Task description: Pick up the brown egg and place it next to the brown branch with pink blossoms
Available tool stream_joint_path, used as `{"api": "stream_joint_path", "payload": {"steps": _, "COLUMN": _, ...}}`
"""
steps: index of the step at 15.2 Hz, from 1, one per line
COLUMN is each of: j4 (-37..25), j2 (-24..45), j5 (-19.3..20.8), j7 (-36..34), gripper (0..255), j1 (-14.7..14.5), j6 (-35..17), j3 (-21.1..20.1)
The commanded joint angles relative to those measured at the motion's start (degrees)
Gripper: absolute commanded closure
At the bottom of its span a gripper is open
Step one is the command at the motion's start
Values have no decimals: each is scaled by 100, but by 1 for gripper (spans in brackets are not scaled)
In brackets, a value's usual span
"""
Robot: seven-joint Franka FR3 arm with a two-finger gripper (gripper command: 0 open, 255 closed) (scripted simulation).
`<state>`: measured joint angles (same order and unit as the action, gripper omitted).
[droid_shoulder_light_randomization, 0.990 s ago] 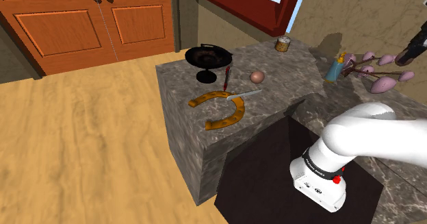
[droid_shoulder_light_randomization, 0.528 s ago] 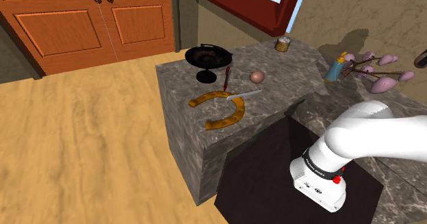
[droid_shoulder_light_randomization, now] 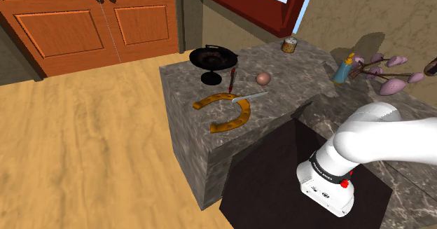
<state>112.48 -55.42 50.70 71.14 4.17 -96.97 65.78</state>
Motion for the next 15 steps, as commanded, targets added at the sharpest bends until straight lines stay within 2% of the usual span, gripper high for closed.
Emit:
{"api": "stream_joint_path", "payload": {"steps": 1, "j4": 127, "j2": -50, "j5": 66, "j7": -23, "gripper": 255, "j1": 35, "j6": -100, "j3": 61}}
{"api": "stream_joint_path", "payload": {"steps": 15, "j4": 908, "j2": -311, "j5": 603, "j7": -239, "gripper": 255, "j1": 138, "j6": -843, "j3": 656}}
